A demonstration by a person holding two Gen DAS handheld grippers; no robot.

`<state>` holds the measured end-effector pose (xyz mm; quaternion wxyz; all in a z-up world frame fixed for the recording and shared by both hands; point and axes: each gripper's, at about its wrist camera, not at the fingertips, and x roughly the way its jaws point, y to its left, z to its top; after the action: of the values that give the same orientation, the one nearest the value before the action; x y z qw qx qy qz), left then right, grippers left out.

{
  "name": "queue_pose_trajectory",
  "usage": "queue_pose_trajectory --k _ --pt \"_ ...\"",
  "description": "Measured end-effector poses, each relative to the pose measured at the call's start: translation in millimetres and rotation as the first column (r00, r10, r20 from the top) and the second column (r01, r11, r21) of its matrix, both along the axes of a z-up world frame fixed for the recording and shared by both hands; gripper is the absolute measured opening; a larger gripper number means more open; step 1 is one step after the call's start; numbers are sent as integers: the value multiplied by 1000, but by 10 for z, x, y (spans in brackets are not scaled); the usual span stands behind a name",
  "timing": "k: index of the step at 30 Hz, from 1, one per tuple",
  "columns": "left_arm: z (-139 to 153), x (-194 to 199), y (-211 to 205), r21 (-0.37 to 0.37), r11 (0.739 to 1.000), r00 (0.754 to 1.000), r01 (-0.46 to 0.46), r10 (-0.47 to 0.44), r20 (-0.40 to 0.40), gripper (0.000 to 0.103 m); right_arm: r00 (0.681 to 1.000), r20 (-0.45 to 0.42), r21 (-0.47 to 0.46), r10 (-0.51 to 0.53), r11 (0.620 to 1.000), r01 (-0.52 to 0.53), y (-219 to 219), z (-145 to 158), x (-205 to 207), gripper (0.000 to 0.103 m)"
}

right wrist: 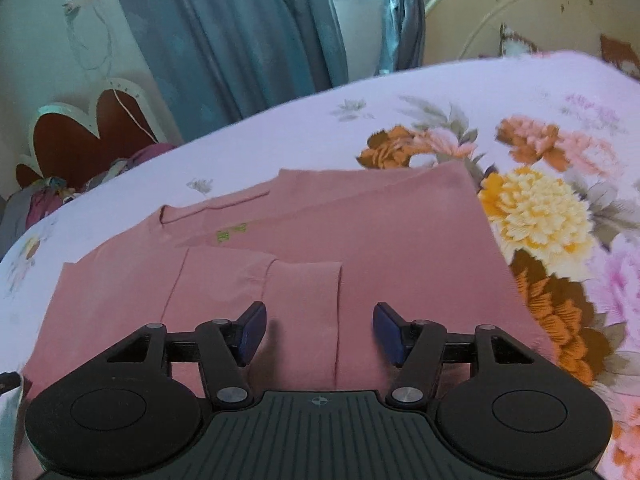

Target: Fold small clothes

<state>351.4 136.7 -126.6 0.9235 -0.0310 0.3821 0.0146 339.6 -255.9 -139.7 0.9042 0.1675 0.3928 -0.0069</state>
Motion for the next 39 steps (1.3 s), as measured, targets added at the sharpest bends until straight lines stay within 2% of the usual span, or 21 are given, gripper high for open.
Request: queue_pose_trajectory --k 4,5,6,7,8,10,12,13,15,17,18,19,22,24,26,27,32,36,37,39 --pt "63 251 -84 -31 1000 1000 6 -6 3 38 1000 -19 29 -3 1000 4 9 -99 183 59" --pt "51 344 -121 -34 999 1000 12 -12 0 40 1000 -17 30 -2 1000 3 29 -105 214 56" --pt "27 453 -160 -35 999 1000 18 -18 -5 45 1000 -17 31 2 1000 -1 53 -103 249 49" --pt "-1 552 -190 -37 999 1000 19 -20 -9 45 1000 -23 32 5 999 -4 79 -103 282 35" --pt "-30 660 -214 -43 999 1000 14 -14 -12 45 1000 -25 28 5 1000 -4 100 -106 301 31" --pt "-115 894 -237 -78 997 999 2 -5 -36 44 1000 -22 18 5 1000 -4 137 -106 318 31" --pt "-207 1110 -222 -120 992 998 -34 27 -61 44 1000 -15 19 9 1000 -9 158 -99 315 12" --pt "-254 1200 -212 -131 990 996 -51 41 -77 43 1000 -10 21 7 1000 -7 164 -98 308 7" --pt "-343 1352 -172 -160 984 993 -82 67 -99 41 1000 7 12 9 1000 -9 173 -74 277 7" --pt "-384 1421 -140 -167 980 993 -106 94 -76 28 999 45 -22 18 1000 -17 199 -17 239 7" --pt "-386 1436 -138 -159 981 993 -113 105 -63 17 997 77 -60 27 998 -22 229 36 212 7" --pt "-393 1445 -135 -160 980 992 -118 111 -53 15 992 122 -110 40 994 -27 269 103 178 7" --pt "-419 1419 -178 -131 985 994 -111 110 -15 14 978 200 -207 67 978 -24 341 186 148 7" --pt "-444 1396 -213 -108 989 995 -102 103 2 14 987 149 -240 59 971 -22 317 56 235 7" --pt "-444 1399 -230 -93 991 995 -95 96 9 14 999 41 -206 35 978 -26 228 -168 345 7" --pt "-437 1403 -226 -93 991 995 -95 96 6 14 999 30 -181 33 983 -27 193 -224 344 7" --pt "-406 1419 -230 -78 993 996 -87 87 -4 20 998 58 -142 23 990 -15 104 -87 299 7" --pt "-366 1397 -268 -60 994 996 -92 92 -11 24 995 92 -148 22 989 -8 133 30 240 9" --pt "-354 1393 -273 -56 994 996 -91 91 -12 25 995 96 -158 22 987 -7 146 48 228 13" --pt "-326 1371 -283 -46 995 996 -88 88 -9 26 995 98 -185 10 983 8 157 69 245 35"
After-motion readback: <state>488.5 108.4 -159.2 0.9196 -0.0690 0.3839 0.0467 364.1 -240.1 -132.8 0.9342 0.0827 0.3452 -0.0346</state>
